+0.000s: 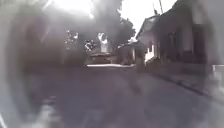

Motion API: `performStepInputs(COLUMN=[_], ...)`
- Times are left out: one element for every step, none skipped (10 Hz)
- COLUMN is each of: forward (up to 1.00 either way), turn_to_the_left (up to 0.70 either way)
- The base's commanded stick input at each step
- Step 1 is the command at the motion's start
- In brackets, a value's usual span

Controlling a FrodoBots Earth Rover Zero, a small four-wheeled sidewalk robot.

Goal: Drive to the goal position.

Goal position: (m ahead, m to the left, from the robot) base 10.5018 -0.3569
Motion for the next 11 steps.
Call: performStepInputs(forward=[1.0,1.0,1.0,1.0,1.0,1.0,1.0,1.0,1.0,1.0,1.0], turn_to_the_left=[0.1,0.1,0.1,0.1,0.1,-0.3,-0.3,-0.3,-0.3,-0.3,-0.3])
